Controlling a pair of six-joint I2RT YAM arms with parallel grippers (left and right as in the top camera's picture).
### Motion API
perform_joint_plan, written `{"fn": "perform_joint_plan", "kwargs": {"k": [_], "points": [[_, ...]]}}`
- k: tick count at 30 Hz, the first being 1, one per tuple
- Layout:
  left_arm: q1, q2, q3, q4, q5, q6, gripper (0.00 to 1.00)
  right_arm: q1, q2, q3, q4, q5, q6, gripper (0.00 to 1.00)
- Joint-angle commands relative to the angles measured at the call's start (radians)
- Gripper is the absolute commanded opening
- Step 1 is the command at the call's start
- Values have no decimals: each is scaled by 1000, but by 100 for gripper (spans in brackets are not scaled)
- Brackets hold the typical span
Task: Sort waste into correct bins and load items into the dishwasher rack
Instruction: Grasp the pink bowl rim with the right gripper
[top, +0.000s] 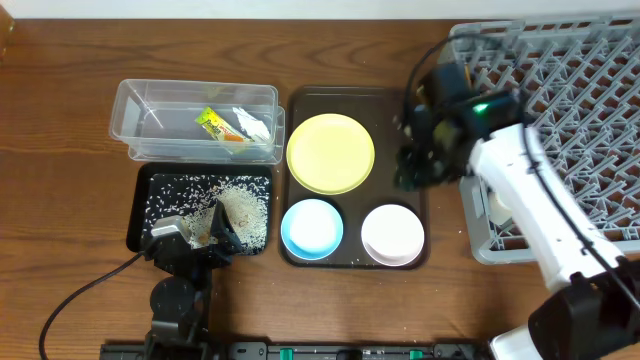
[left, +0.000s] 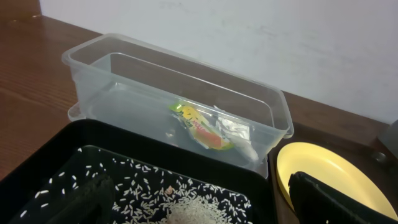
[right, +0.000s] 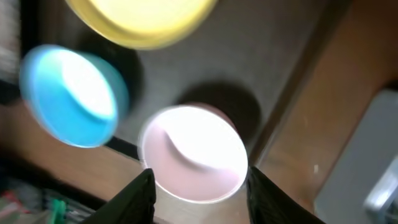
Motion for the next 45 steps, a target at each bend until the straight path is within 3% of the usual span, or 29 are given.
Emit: {"fn": "perform_joint_plan", "kwargs": {"k": [1,8,13,18,23,27,33,37,45], "points": [[6,-3,-27,-7,-9,-2,92,37,8,-87,14,210,113,48],[6,-3,-27,-7,-9,-2,92,32,8,-317,153,193,101,47],[6,-3,-27,-7,-9,-2,92,32,8,-427,274,34,51,30],[6,-3,-27,-7,-9,-2,92,30,7,-450,285,76,124,2],[6,-3,-27,-7,-9,-2,92,15,-36,-364,257,132,145,1],[6,-3,-27,-7,-9,-2,92,-10,-119,-195,191,333,189,1],[6,-3,-27,-7,-9,-2,92,-21,-229,26,219,827,189,1],[6,-3,-27,-7,-9,-2,92,-23,-242,28,288,1102,193,1],[6,-3,-27,-7,-9,-2,92,-129,-117,-13,304,1387,245,1]]}}
